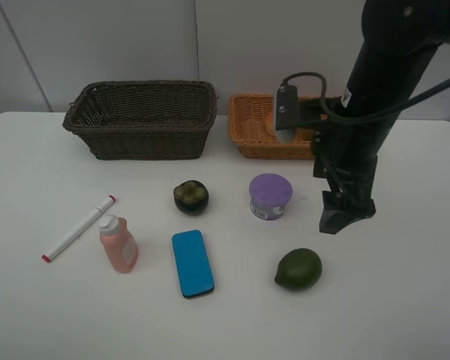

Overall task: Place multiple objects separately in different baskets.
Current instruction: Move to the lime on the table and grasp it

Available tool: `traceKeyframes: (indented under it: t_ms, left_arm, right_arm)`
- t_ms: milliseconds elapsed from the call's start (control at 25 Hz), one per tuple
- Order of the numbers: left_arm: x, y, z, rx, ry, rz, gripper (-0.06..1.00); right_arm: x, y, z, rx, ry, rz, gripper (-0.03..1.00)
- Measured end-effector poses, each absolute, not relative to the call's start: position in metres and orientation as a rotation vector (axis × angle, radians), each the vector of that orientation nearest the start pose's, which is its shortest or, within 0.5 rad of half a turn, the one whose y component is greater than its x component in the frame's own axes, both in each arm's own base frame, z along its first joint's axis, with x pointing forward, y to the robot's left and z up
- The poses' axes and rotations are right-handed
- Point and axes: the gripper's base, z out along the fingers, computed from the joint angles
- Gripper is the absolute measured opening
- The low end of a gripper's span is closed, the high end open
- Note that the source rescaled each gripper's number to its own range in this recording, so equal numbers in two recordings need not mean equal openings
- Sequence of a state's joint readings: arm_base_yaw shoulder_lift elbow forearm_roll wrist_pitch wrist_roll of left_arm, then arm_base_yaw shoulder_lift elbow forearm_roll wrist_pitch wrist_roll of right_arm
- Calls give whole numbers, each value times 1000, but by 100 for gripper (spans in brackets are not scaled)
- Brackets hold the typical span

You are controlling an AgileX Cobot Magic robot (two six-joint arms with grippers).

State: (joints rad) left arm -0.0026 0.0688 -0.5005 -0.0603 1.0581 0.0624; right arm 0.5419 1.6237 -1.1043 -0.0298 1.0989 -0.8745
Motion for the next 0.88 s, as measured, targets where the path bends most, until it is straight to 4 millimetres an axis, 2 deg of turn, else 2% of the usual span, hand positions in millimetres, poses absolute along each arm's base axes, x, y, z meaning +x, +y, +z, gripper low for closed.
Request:
traceKeyframes:
  t_ms: [400,640,880]
  left_arm:
    - [6,-5,278,69,2108,-37,100]
    - [6,-5,278,69,2108,-37,100]
    - [6,-5,278,69,2108,-37,100]
  right_arm:
    - [230,154,195,-2140,2261,-74,99]
    - [217,157,176,-2236,2124,-89,99]
    - [214,156,163,-2223,2060,-99,99]
